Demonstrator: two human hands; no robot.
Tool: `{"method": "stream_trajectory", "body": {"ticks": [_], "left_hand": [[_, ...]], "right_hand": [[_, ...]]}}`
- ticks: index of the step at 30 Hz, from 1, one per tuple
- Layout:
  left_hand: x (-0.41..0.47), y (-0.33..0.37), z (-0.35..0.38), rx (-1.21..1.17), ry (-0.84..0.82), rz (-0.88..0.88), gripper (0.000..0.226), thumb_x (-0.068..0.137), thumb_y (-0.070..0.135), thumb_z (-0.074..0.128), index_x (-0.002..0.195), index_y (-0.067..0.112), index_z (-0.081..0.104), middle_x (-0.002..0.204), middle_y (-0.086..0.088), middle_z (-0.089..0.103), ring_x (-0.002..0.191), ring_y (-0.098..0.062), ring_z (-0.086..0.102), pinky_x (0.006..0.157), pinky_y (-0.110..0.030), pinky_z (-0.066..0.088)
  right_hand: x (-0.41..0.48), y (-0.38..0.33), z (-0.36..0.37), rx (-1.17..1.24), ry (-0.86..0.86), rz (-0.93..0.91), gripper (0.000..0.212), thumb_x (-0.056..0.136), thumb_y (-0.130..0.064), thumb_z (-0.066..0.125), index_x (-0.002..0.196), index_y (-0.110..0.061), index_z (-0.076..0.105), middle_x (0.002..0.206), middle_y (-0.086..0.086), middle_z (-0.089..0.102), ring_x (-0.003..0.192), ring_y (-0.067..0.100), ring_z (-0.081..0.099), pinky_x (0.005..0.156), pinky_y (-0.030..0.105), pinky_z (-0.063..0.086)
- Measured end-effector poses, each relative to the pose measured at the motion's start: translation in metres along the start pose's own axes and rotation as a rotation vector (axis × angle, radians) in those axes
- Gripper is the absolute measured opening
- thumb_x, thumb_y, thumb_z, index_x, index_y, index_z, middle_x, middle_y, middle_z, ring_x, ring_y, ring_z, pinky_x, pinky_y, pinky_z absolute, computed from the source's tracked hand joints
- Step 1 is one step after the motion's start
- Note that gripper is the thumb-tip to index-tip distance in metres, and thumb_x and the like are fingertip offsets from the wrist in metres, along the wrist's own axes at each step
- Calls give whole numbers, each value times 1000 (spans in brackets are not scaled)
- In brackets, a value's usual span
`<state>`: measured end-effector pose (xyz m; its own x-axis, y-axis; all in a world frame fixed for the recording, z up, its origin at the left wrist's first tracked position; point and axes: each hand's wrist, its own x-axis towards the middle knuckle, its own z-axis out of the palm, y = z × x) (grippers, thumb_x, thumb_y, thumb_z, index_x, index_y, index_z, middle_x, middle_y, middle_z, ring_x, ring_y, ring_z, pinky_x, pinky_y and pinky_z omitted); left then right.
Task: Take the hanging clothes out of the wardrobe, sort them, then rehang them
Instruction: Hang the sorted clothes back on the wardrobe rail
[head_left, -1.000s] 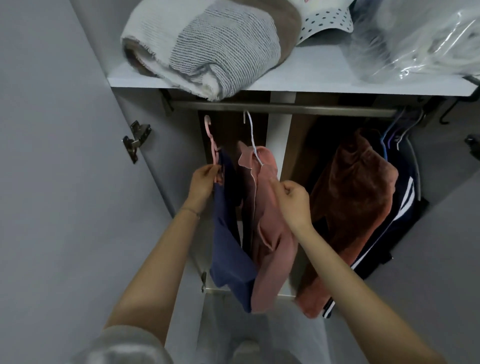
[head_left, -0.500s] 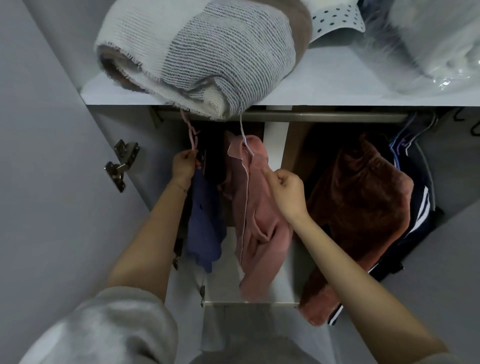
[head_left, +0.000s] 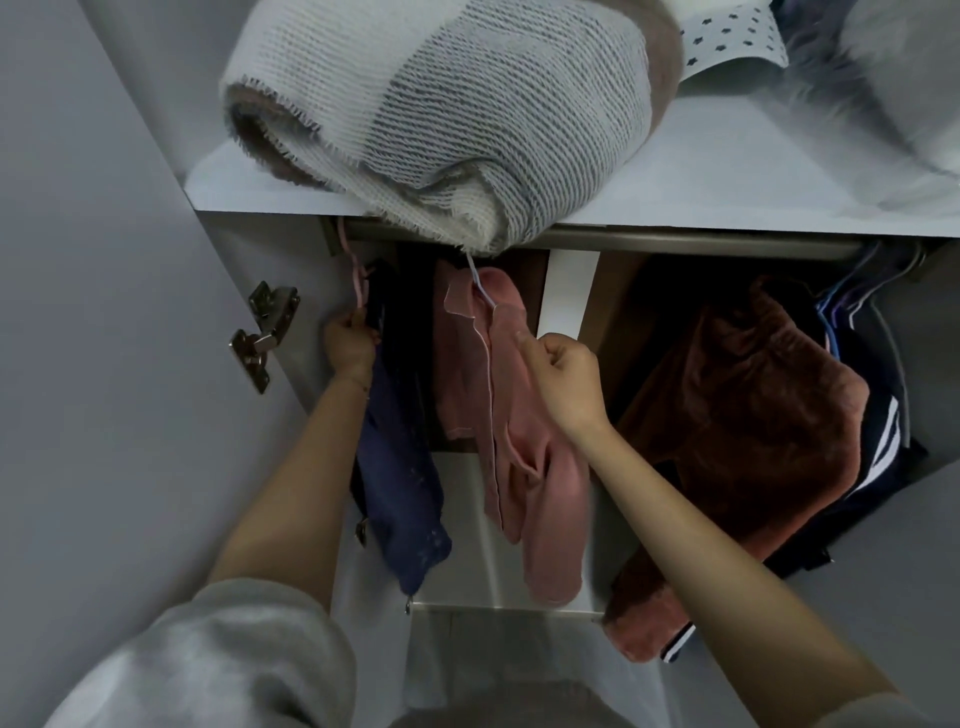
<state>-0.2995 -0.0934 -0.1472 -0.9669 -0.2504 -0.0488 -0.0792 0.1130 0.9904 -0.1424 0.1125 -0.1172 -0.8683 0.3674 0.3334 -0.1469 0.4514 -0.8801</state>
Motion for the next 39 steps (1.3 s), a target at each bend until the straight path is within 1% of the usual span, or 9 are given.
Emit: {"method": "stream_trajectory", "body": {"ticks": [3,8,11,20,27,31,34,36,39], "left_hand": [[-4,-1,-6,133,-22,65,33,100,3,41,69,7,53,73,-9,55,75,-20,50,57,-27,35],[-47,-5,-10,325,-34,314,27,98,10,52,120,-5,59,112,-15,63,102,-24,58,82,-18,39],[-72,-10,-13,339,-53,431,35,98,8,51,132,-1,54,127,-18,58,118,-29,54,105,-38,42],[-101,-16,-43,310,-10,419,39,99,3,45,138,0,48,139,-16,53,128,-28,49,112,-43,36],[-109,-16,-60,240,23,380,40,100,3,44,141,6,47,132,2,52,116,2,44,95,2,29],[-111,-13,-57,227,3,341,42,102,4,37,144,6,43,145,-7,49,132,-14,45,112,-24,34],[-114,-10,-53,236,2,363,43,102,4,37,145,7,41,147,-6,46,134,-12,42,114,-25,31],[-114,-5,-51,251,-7,408,41,102,6,41,142,7,44,143,-4,48,129,-6,43,111,-18,31],[-118,-8,-40,291,-73,371,40,98,9,48,136,-2,48,140,-19,51,131,-28,47,113,-34,36]], "right_hand": [[3,-1,10,27,-2,10,54,96,-23,61,54,-18,28,46,-10,23,45,8,28,47,18,22],[9,-3,35,63,-15,23,50,97,-24,59,56,-14,32,49,-5,27,45,6,29,47,18,24],[13,-3,55,86,-33,55,50,98,-25,56,56,-16,32,50,-4,30,46,6,30,49,24,25],[12,-4,123,86,-34,44,49,99,-19,54,55,-26,33,51,-12,37,45,0,38,47,23,27],[0,-3,159,105,-209,153,35,101,-10,46,68,-20,46,64,-9,45,59,2,42,57,20,33],[-1,-13,169,96,-388,235,32,104,-19,43,73,-22,49,71,-7,49,65,3,45,52,7,34],[5,-15,168,50,-587,315,28,105,-23,40,99,-7,62,86,-1,59,76,12,54,54,8,38],[4,-9,156,49,-638,313,33,105,-24,39,108,-3,64,93,8,65,83,21,62,65,14,48],[-10,7,120,2,-535,269,30,103,-22,42,119,-7,63,115,7,65,107,25,62,89,17,49]]}}
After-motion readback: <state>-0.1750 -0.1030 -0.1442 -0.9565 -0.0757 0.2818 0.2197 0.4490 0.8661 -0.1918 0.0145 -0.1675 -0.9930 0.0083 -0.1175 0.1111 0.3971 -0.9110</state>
